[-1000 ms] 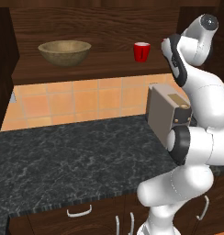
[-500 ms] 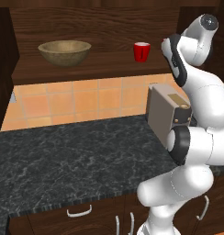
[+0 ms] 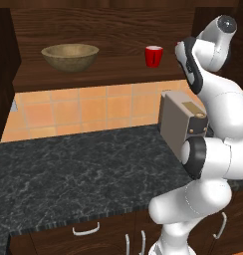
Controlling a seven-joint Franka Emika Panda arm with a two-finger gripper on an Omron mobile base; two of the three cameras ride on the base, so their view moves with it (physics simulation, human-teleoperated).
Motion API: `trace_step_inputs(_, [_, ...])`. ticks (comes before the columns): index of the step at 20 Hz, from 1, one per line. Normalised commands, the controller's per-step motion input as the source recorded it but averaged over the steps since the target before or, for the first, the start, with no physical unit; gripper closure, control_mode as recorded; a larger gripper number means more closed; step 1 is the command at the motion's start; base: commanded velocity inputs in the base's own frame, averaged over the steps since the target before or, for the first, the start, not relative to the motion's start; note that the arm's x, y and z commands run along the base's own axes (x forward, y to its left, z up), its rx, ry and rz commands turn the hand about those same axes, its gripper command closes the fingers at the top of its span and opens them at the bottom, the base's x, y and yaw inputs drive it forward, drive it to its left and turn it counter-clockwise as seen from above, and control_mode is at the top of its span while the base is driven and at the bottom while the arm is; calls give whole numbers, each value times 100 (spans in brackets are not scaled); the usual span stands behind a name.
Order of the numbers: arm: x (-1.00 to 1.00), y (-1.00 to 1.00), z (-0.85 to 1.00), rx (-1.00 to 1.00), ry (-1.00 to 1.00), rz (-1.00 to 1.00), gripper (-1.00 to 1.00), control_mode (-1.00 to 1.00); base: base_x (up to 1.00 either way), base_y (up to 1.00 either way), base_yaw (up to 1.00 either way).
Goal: Gather all objects into one cabinet and sort the glasses and bowls to opposite sides.
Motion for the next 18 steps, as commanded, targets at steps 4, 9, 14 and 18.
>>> trace_step_inputs(4, [-3,0,0,0,0,0,-100,-100,0,0,0])
trace_step_inputs(9, [-72,0,5,0,0,-1,-100,-100,0,0,0])
trace_step_inputs(14, [-62,28,19,0,0,-10,-100,-100,0,0,0])
trace_step_inputs(18, [-41,51,25,0,0,-14,-100,-100,0,0,0])
